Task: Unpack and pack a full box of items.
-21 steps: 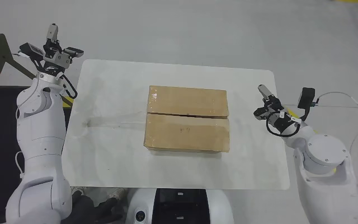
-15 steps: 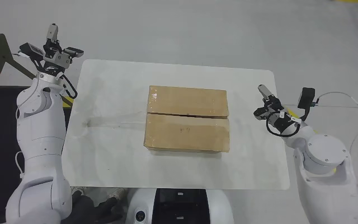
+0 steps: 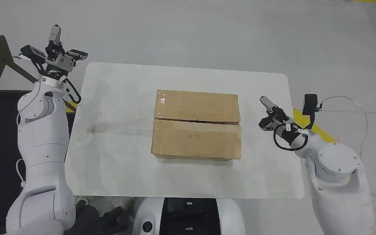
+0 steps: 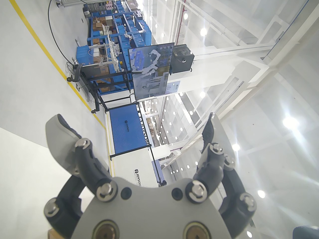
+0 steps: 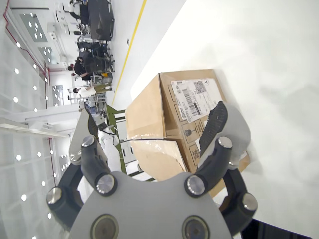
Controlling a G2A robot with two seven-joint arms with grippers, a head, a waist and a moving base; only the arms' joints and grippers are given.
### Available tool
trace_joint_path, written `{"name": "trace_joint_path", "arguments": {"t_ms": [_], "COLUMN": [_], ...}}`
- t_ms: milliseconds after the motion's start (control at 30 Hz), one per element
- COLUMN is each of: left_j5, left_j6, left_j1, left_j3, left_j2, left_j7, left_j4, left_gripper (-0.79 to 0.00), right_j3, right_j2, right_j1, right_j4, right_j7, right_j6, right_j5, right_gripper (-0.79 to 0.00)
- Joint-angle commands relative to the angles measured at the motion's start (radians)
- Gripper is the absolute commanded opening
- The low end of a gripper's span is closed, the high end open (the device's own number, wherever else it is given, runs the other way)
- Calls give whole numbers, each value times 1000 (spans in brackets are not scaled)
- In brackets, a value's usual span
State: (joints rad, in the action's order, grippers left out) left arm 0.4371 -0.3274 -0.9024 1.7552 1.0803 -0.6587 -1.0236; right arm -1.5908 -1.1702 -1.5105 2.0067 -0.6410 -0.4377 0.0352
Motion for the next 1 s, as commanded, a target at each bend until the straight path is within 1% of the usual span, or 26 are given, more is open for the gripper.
{"name": "trace_joint_path", "arguments": {"t_ms": [0, 100, 167, 300, 467, 633, 833, 967], "left_j5": [0, 0, 0, 0, 0, 0, 0, 0], "left_j6": [0, 0, 0, 0, 0, 0, 0, 0], "left_j1": [0, 0, 0, 0, 0, 0, 0, 0], "left_j3": [0, 0, 0, 0, 0, 0, 0, 0], "left_j2": [0, 0, 0, 0, 0, 0, 0, 0], "left_j7": [0, 0, 0, 0, 0, 0, 0, 0], "left_j4": [0, 0, 0, 0, 0, 0, 0, 0], "left_gripper": [0, 0, 0, 0, 0, 0, 0, 0], "right_j3": [6, 10, 10, -5, 1, 22, 39, 44], "right_j2": [4, 7, 7, 13, 17, 20, 26, 29], "right_j1": [-9, -21, -24, -22, -25, -28, -14, -16], "right_j4": [-5, -15, -39, -68, -84, -88, -107, -103], "right_j7": [-32, -71, -134, -191, -215, -199, -260, -273], "right_j6": [34, 82, 118, 167, 222, 230, 263, 277], "right_j5": [-15, -7, 86, 114, 126, 93, 123, 130], "right_gripper": [0, 0, 0, 0, 0, 0, 0, 0]}}
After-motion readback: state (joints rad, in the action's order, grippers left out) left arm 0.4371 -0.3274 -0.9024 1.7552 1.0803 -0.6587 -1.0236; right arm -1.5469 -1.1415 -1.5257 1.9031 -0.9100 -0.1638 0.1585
